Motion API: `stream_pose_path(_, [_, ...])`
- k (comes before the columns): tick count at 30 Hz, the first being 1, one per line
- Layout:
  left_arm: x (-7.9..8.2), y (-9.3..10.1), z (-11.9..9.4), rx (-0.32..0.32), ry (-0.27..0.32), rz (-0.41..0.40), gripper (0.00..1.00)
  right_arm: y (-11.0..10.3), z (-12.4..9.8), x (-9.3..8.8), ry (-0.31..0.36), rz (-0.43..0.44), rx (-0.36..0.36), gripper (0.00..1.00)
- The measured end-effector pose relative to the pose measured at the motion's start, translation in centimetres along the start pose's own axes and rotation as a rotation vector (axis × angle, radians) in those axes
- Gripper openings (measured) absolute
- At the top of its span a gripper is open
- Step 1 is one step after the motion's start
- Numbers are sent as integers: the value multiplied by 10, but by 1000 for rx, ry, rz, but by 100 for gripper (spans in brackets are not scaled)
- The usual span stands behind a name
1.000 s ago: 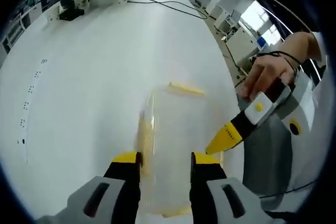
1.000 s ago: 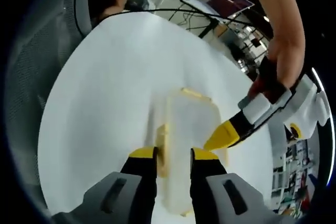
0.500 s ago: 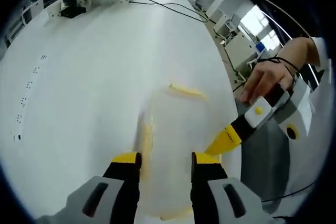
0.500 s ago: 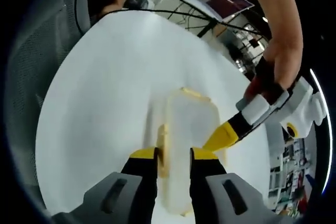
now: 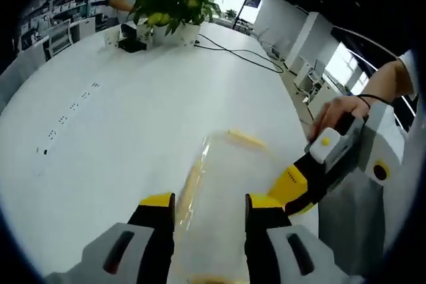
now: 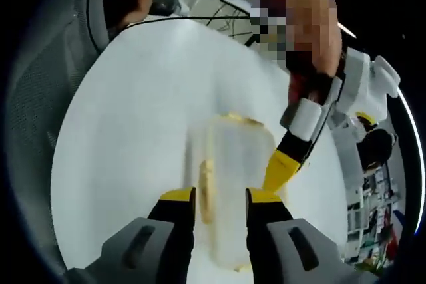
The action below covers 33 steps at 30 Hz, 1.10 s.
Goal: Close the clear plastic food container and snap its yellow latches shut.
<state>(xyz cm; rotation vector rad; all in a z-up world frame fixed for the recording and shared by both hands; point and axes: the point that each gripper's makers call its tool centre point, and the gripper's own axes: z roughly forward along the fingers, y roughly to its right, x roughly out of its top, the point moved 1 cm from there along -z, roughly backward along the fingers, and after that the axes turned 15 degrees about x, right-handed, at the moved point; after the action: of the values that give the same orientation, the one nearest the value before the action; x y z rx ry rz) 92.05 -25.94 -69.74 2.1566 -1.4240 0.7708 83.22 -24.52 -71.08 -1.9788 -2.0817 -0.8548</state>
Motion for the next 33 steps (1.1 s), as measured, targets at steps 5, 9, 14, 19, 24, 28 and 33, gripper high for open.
stream_pose_path(5, [3,-5,-17,44,87,-52,36,3,-8,-4,28,84,-21,28])
stream_pose_path(9, [-6,-5,-30,80,136,-85,37,8,-15,-12,54,188,-51,31])
stream_pose_path(14, [-24,-2,-44,143,207,-136,41,12,-23,-22,91,308,-90,39])
stream_pose_path(19, [-38,6,-58,219,294,-155,48,14,-28,-32,111,396,-117,49])
stream_pose_path(24, [-51,12,-68,318,351,-161,52,13,-28,-44,107,444,-136,50])
stream_pose_path(28, [-61,12,-72,379,380,-187,53,14,-28,-51,105,475,-165,53])
stream_pose_path(33, [-82,14,-65,418,368,-231,55,11,-24,-61,96,514,-162,57])
